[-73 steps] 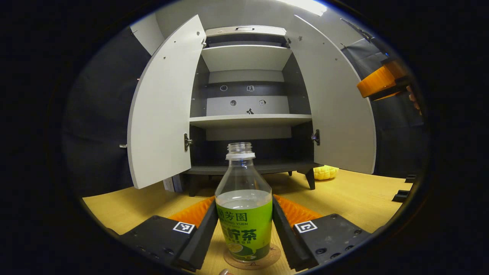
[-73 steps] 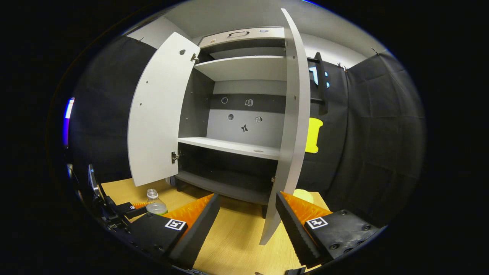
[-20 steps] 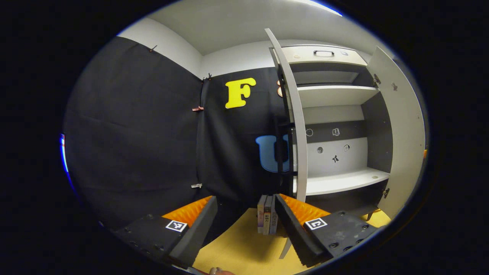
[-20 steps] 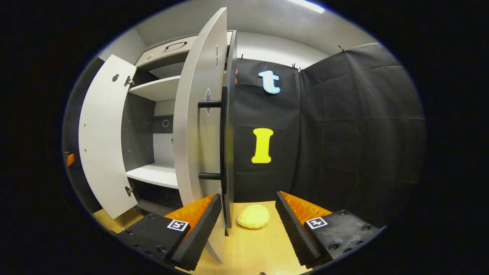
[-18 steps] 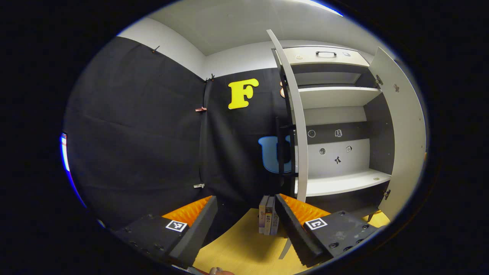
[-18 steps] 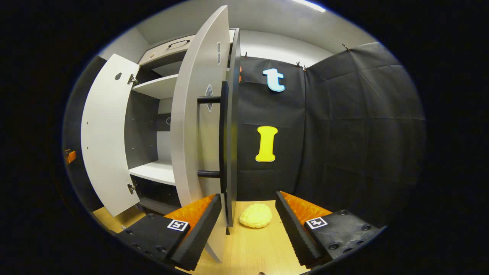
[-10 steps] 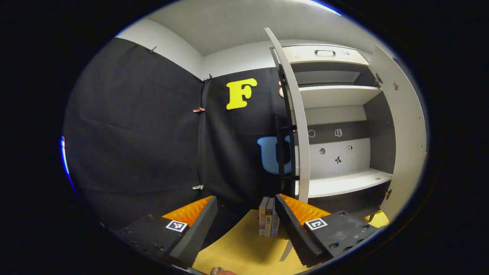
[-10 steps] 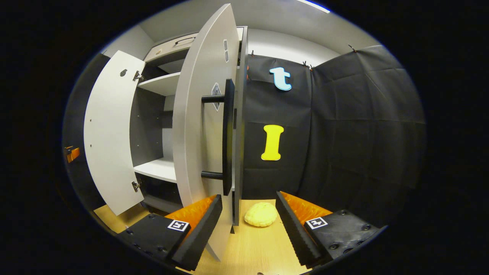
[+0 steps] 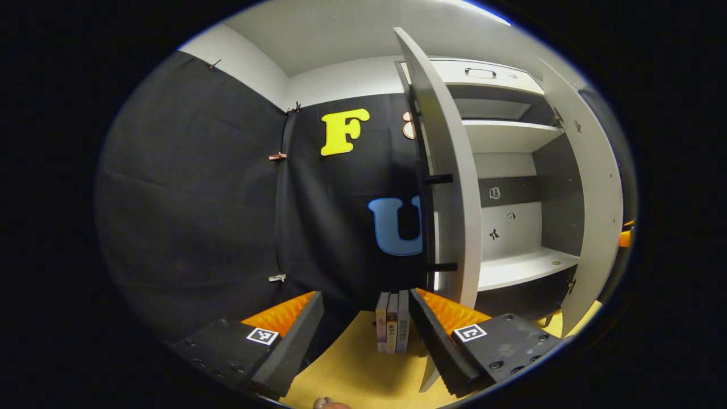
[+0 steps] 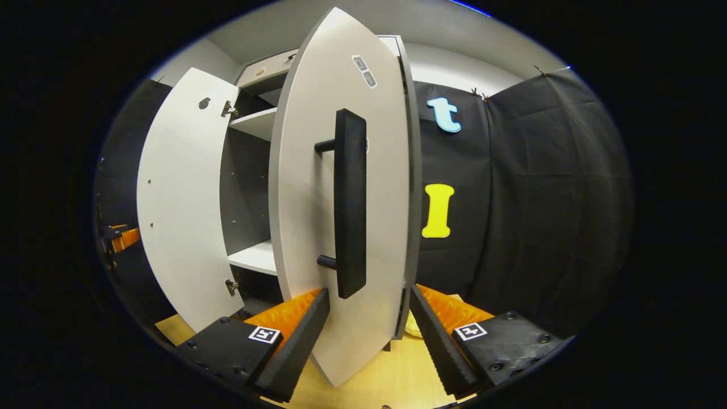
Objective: Grasp the bottle in the cabinet with the left hand and place it on the coaster, then close the right door with the right hand and the left door with the left hand.
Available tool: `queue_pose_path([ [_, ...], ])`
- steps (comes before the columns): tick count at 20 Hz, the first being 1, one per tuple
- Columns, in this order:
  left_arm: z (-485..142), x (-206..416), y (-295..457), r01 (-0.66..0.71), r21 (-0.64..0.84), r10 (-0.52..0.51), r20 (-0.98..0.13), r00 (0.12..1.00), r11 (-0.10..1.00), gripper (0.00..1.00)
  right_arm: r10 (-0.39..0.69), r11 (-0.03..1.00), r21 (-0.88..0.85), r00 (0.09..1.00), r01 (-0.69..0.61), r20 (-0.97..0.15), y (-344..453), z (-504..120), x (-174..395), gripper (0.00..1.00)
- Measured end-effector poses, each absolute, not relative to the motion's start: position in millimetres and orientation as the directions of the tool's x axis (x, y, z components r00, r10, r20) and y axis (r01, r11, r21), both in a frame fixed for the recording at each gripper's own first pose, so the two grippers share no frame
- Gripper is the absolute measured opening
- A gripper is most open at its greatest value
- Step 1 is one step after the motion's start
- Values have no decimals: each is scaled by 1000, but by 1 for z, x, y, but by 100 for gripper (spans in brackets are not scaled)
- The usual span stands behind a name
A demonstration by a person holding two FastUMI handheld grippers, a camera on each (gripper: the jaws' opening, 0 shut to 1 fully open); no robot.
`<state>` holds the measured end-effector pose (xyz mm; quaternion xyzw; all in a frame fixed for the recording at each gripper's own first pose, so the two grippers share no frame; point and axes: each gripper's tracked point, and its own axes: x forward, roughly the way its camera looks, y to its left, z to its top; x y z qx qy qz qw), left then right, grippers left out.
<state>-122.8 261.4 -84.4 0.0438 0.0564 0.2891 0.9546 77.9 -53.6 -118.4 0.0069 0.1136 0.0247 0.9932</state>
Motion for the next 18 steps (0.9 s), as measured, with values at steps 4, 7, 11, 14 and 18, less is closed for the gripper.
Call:
queue_pose_path([
  [4,-95,-123,273,-521,136,535,-108,838,843,96,126,992,43,961,-119,-248,-4,-135,100,95],
  [7,-98,-112,280,-492,150,509,-115,853,858,99,130,991,21,951,-129,-282,15,-152,107,98],
  [11,-103,-94,279,-452,119,465,-119,877,884,96,105,994,42,949,-97,-296,11,-155,101,98],
  [14,-98,-82,275,-419,94,428,-117,896,903,96,62,998,34,950,-54,-308,-1,-159,95,98],
  [18,-103,-72,260,-358,93,368,-139,919,929,99,39,999,34,949,-29,-313,-5,-160,92,98],
])
